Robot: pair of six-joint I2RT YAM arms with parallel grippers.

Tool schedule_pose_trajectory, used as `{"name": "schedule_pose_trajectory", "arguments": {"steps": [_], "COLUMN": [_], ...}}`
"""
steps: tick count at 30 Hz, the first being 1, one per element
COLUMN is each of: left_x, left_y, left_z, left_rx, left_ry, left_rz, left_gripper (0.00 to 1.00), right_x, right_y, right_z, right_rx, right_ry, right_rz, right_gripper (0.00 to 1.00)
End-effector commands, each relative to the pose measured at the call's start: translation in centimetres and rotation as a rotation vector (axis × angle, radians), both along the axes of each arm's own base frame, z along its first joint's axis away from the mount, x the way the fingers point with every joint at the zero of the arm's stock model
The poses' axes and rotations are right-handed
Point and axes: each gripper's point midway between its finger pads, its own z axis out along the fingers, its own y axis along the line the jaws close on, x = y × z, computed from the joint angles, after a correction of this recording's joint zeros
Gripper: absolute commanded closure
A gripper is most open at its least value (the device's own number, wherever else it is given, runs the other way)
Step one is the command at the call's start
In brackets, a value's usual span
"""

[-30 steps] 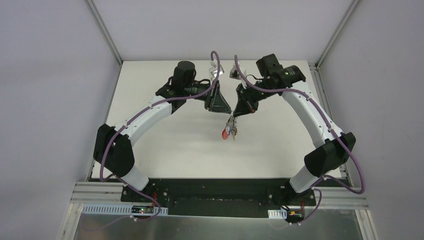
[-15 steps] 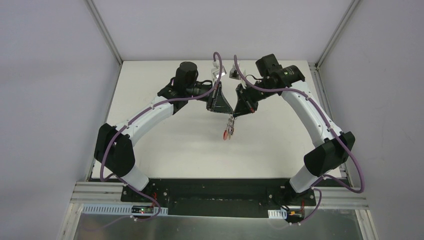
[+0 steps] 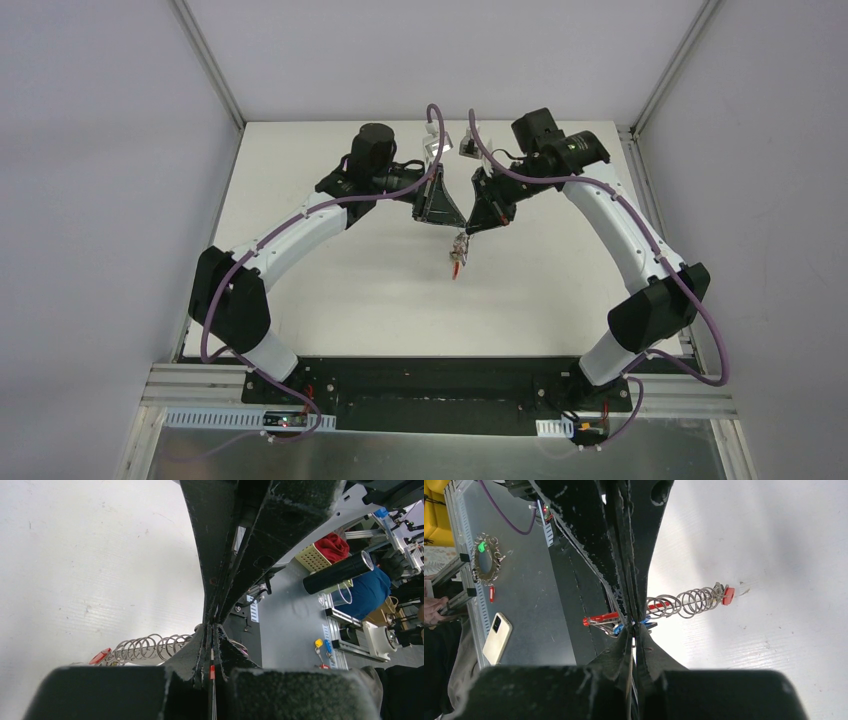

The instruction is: Put the keys on the keyring

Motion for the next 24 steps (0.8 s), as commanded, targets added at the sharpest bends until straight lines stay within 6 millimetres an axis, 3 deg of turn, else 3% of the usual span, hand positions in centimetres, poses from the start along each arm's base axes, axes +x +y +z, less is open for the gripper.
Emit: {"name": "schedule_pose_trajectory", "arguments": {"steps": [1, 7, 11, 24], "left_x": [-0.5, 0.2, 0.0, 0.1], "left_y": [-0.4, 0.0, -0.1, -0.2], "left_z": [3.0, 5.9, 6.5, 6.5], "left_rx": [-0.067, -0.182, -0.231, -0.241], "left_ry": [-0.051, -0.019, 0.011, 0.013], "left_rz": [-0.031, -0.006, -0.018, -0.012], "left_gripper": [1.00, 1.00, 1.00, 1.00], "right_x": [0.1, 0.5, 0.6, 0.0], "right_y": [0.4, -0.7, -1.4, -1.6], "right_z": [1.4, 2.4, 3.1, 4.0], "right_rx": [0.068, 0.149, 0.213, 0.297], "right_ry": [-0.030, -0.038, -0.038, -0.037], "right_rz": [-0.007, -0.044, -0.057, -0.044], "right_gripper": [0.93, 0.79, 0.75, 0.82]}}
